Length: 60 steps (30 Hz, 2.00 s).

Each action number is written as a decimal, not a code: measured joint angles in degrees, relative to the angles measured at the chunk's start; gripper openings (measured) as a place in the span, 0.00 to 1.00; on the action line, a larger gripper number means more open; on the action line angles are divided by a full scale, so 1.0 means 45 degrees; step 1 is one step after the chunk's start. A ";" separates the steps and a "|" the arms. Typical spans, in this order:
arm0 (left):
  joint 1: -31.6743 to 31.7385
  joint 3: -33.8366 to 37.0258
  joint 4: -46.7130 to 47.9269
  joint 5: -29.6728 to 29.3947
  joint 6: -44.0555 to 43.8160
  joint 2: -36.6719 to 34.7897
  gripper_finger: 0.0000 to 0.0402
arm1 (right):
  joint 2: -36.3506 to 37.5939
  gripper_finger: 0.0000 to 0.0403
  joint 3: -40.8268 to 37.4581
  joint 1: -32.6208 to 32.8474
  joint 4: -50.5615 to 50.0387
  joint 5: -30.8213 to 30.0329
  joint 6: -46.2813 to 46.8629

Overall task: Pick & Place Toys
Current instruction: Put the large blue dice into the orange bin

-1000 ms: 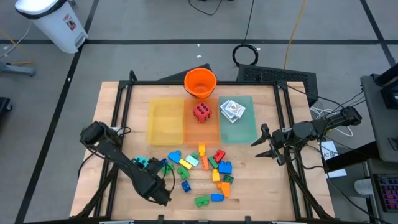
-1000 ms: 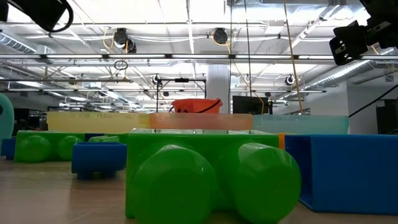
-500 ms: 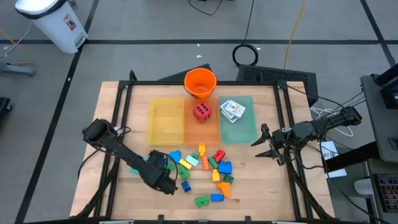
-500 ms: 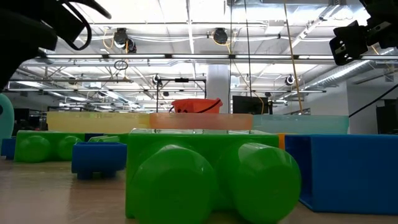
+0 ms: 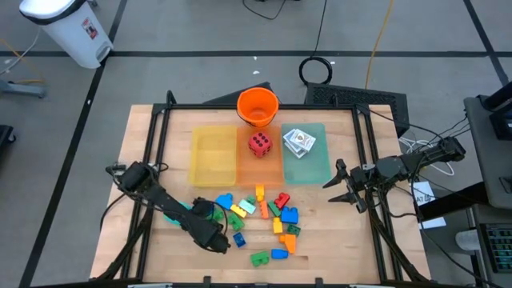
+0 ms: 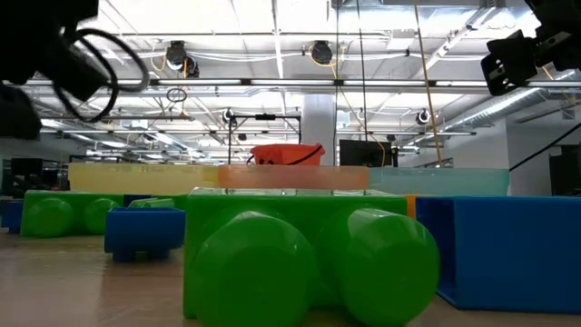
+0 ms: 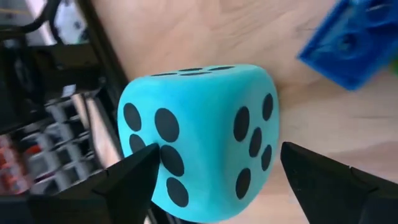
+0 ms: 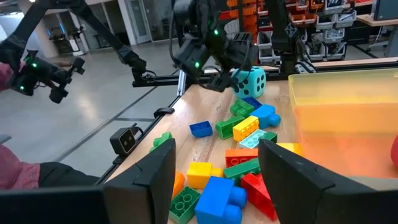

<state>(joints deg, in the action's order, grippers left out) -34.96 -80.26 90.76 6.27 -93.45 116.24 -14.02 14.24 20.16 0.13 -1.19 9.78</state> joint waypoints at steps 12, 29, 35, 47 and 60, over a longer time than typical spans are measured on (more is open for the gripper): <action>-0.0024 0.0135 0.0117 0.0892 0.0360 0.0570 0.57 | 0.0000 0.49 0.0000 -0.0004 -0.0014 0.0000 0.0000; -0.0031 0.0117 0.0079 0.0909 0.0282 0.0454 0.37 | 0.0000 0.49 0.0000 -0.0005 -0.0031 0.0000 0.0000; -0.0067 0.0062 -0.0388 0.0999 -0.0421 -0.0677 0.31 | -0.0002 0.49 0.0000 -0.0005 -0.0026 -0.0015 0.0000; -0.0903 0.0052 -0.0281 -0.1068 -0.3003 -0.3940 0.26 | 0.0000 0.49 0.0005 -0.0003 -0.0022 -0.0027 0.0000; -0.1126 0.0048 -0.0297 -0.4195 -0.3596 -0.5875 0.22 | 0.0000 0.49 0.0002 -0.0003 -0.0021 -0.0034 0.0001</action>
<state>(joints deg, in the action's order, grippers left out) -40.03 -80.05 89.42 -12.61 -109.63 89.80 -14.02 14.25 20.15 0.03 -1.34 9.78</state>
